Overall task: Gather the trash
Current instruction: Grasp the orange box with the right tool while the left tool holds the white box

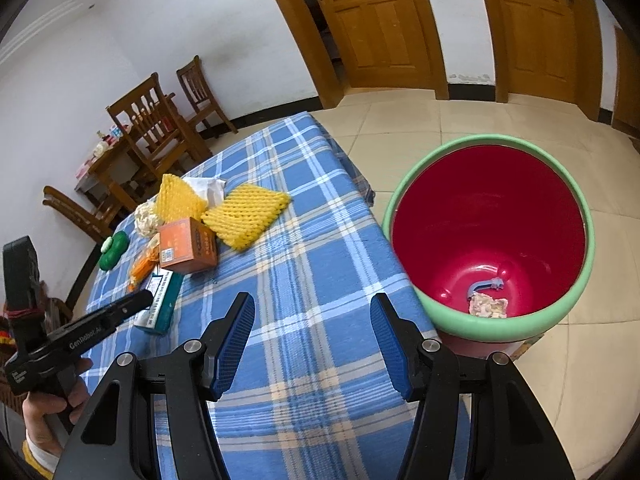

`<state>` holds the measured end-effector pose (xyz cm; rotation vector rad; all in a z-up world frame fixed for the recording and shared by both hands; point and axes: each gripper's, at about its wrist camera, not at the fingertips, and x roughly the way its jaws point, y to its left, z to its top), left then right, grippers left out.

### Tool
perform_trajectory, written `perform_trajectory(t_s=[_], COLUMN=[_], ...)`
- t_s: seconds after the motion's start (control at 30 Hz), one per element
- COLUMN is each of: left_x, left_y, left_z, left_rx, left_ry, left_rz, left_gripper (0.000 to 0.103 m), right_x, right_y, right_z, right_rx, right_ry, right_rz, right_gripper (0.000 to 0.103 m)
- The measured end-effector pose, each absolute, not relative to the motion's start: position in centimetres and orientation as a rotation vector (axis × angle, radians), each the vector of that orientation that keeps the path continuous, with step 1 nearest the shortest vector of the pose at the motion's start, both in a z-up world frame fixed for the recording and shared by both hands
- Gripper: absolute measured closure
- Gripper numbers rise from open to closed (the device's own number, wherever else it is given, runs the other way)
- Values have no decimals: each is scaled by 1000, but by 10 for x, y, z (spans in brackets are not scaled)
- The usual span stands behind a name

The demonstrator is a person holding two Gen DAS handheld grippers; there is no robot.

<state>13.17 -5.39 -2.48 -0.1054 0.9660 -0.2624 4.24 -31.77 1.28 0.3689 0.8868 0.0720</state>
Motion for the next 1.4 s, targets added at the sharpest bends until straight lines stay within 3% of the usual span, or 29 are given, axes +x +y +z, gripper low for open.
perform_trajectory(t_s=[0.03, 0.17, 0.23, 0.3, 0.53, 0.63, 1.1, 1.4], left_x=[131, 132, 135, 138, 150, 152, 127, 134], left_y=[-52, -50, -50, -50, -44, -41, -13, 12], left_z=[-27, -30, -31, -34, -50, -49, -2, -8], left_rx=[-110, -103, -95, -70, -90, -102, -191, -202], left_ry=[972, 965, 959, 961, 999, 992, 872, 877], left_rz=[-251, -218, -207, -178, -153, -180, -226, -131], left_gripper=[63, 57, 46, 42, 42, 52, 52, 52], right_x=[43, 43, 43, 43, 47, 50, 67, 92], right_y=[-317, -312, -311, -310, -305, -300, -267, -228], right_z=[12, 10, 11, 12, 10, 10, 17, 18], right_rx=[370, 365, 363, 361, 353, 341, 278, 217], right_ry=[889, 895, 895, 892, 902, 907, 904, 903], right_rz=[75, 87, 91, 93, 104, 113, 180, 246], right_gripper=[41, 41, 41, 41, 41, 41, 41, 41])
